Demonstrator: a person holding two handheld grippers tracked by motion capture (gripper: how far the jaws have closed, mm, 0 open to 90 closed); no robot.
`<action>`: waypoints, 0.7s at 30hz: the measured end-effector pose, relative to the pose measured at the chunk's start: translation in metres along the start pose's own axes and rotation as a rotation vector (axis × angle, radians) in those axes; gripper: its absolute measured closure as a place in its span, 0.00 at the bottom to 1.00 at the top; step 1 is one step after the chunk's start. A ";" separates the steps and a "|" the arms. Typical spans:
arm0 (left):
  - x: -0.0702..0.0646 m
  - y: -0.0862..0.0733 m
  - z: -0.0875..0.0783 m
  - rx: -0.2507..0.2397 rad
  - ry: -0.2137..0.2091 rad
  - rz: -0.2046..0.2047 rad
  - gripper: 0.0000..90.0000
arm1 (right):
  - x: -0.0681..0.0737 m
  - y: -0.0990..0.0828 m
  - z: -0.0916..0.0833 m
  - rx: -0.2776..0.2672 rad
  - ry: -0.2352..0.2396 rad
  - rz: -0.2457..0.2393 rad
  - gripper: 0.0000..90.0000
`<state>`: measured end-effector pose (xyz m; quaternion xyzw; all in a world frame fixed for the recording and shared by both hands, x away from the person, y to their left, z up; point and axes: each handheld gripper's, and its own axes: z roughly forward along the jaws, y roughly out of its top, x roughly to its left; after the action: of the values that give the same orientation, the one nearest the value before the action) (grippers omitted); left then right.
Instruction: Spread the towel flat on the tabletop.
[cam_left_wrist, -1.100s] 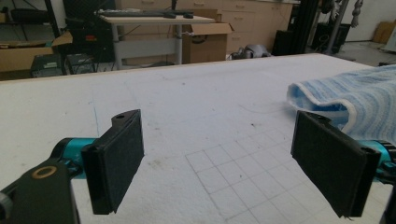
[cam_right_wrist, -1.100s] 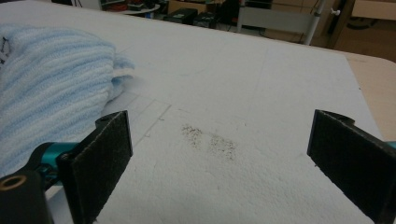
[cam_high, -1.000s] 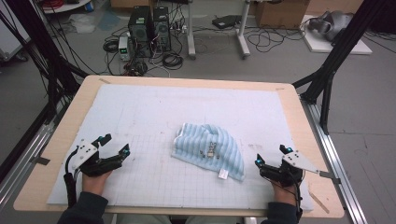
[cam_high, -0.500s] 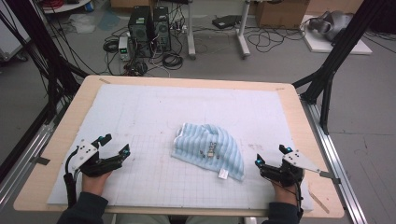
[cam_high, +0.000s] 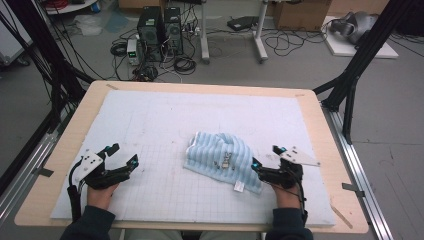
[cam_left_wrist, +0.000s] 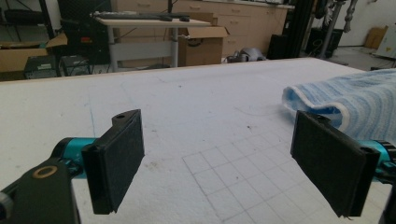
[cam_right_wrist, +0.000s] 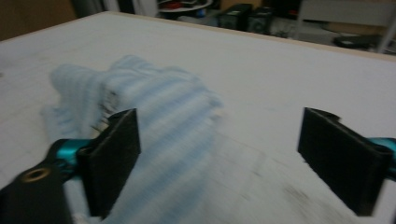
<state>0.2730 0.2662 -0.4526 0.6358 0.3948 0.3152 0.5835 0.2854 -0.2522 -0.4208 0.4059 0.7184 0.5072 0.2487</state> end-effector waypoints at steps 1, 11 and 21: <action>0.000 0.000 0.000 0.000 -0.001 0.001 0.20 | 0.000 0.000 0.000 0.000 0.000 0.000 0.18; 0.001 0.000 0.000 0.003 0.000 -0.006 0.20 | 0.041 0.033 0.064 0.174 0.048 -0.115 0.53; 0.001 0.000 0.001 0.005 0.002 -0.008 0.21 | 0.057 0.030 0.053 0.128 0.278 -0.099 0.90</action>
<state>0.2739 0.2665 -0.4525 0.6355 0.3987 0.3125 0.5826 0.3048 -0.1716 -0.4087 0.3110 0.7958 0.4989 0.1451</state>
